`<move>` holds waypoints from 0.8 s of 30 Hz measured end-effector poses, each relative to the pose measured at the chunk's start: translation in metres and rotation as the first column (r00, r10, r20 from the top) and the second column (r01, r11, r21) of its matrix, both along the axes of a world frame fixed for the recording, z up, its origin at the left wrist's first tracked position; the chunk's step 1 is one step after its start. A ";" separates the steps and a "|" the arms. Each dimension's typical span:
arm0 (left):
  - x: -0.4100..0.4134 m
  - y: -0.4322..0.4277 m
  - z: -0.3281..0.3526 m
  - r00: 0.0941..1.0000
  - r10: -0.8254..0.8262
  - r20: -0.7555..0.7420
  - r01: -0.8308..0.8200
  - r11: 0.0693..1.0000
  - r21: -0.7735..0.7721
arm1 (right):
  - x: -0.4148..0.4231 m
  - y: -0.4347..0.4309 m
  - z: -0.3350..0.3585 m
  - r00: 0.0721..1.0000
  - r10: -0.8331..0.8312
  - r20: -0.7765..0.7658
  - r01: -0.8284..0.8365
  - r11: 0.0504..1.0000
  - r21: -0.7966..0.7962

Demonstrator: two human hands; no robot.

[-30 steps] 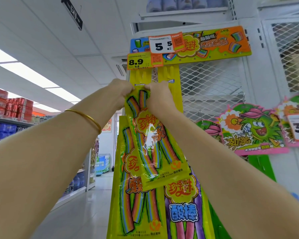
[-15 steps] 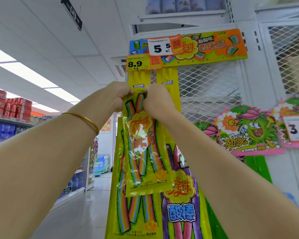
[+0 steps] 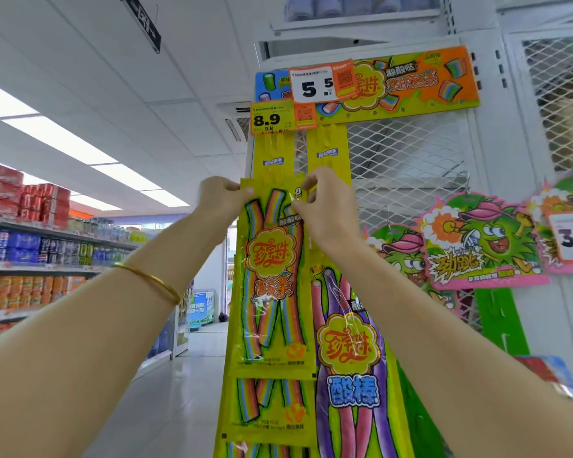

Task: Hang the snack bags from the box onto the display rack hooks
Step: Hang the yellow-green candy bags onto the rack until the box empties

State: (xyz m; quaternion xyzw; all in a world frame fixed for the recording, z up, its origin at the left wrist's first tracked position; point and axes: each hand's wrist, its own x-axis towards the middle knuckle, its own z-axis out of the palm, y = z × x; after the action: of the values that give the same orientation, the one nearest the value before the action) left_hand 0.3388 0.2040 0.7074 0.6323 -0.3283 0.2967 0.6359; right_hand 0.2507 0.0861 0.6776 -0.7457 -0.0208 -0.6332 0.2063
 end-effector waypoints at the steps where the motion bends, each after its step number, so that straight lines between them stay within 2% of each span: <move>1: 0.002 0.000 -0.003 1.000 0.002 -0.004 -0.002 1.000 -0.007 | 0.001 0.001 -0.001 1.000 0.006 0.003 -0.006 1.000 0.003; 14: 0.005 -0.001 -0.009 0.988 -0.033 -0.151 0.028 0.999 -0.038 | 0.004 0.002 -0.008 0.994 -0.085 -0.064 0.085 0.996 -0.001; 24: 0.003 0.008 -0.051 0.984 0.078 -0.159 -0.079 0.997 -0.004 | -0.021 0.010 -0.031 0.987 -0.139 -0.076 0.139 0.990 -0.004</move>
State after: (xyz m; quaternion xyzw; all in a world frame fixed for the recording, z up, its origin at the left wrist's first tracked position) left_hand 0.3414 0.2125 0.6562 0.6630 -0.2500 0.2721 0.6511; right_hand 0.2300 0.0963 0.6469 -0.7686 0.0397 -0.6174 0.1628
